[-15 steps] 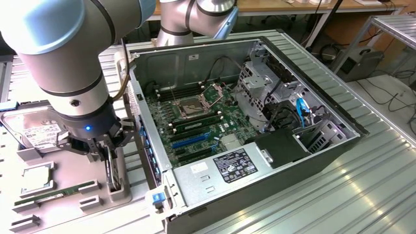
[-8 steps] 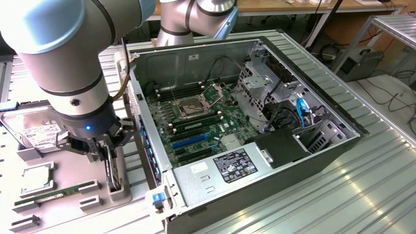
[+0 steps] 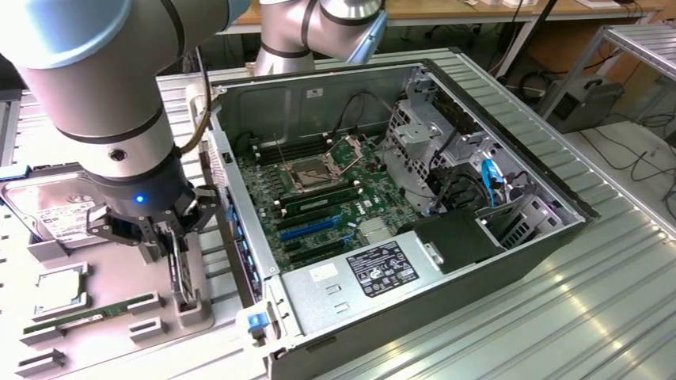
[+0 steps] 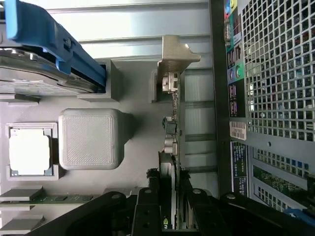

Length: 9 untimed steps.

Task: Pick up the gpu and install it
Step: 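Pick up the gpu and move the gpu toward the slot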

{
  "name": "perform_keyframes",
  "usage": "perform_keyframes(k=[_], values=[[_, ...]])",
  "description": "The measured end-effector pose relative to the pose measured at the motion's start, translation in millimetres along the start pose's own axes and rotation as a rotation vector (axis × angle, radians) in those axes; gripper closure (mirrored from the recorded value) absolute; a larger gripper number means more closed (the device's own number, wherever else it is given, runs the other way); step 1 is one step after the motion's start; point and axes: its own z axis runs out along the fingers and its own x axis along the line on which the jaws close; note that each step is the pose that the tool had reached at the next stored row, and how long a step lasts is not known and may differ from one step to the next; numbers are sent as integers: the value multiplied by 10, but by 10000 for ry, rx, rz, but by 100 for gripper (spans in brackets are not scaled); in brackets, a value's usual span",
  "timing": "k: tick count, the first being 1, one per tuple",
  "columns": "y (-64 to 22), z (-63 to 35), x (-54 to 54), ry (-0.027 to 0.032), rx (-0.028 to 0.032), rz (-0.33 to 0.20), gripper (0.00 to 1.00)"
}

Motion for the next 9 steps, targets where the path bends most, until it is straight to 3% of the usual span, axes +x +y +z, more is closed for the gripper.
perform_keyframes(k=[9], values=[[20,-486,-12,1,-2,-22,74]])
